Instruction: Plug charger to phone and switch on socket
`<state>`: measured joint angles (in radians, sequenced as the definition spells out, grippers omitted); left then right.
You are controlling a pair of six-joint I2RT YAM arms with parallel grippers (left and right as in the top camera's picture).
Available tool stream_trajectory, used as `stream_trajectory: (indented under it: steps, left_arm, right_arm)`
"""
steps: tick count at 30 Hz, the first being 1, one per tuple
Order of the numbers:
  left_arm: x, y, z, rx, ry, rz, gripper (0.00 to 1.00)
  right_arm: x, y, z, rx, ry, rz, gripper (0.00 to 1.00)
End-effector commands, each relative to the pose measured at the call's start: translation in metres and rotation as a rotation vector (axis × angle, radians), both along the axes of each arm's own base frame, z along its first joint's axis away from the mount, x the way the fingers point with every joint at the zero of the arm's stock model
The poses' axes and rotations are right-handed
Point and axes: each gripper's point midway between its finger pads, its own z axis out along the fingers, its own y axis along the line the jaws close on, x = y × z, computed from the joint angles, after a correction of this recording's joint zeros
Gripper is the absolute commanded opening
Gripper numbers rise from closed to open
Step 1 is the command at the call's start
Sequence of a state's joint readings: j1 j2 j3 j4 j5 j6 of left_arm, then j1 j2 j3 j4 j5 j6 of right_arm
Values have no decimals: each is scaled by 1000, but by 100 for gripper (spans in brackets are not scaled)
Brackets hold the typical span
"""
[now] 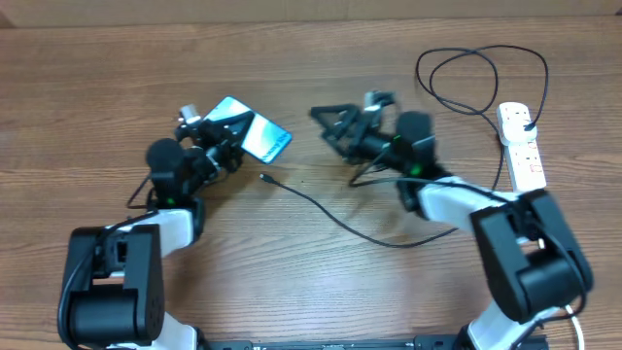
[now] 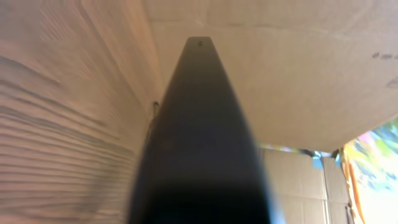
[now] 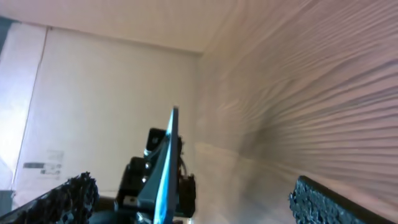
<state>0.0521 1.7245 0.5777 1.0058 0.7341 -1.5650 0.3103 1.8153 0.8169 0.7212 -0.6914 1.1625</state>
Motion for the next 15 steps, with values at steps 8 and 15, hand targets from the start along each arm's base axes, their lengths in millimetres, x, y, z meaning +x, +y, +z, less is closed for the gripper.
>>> stream_trajectory:
  steps: [8,15]
  left_arm:
    - [-23,37,-12,21,38,-137,4]
    - [-12,29,-5,12,23,-328,4]
  right_arm:
    - [-39,7,11,-545,-348,41,100]
    - [-61,40,0,-838,-580,145,100]
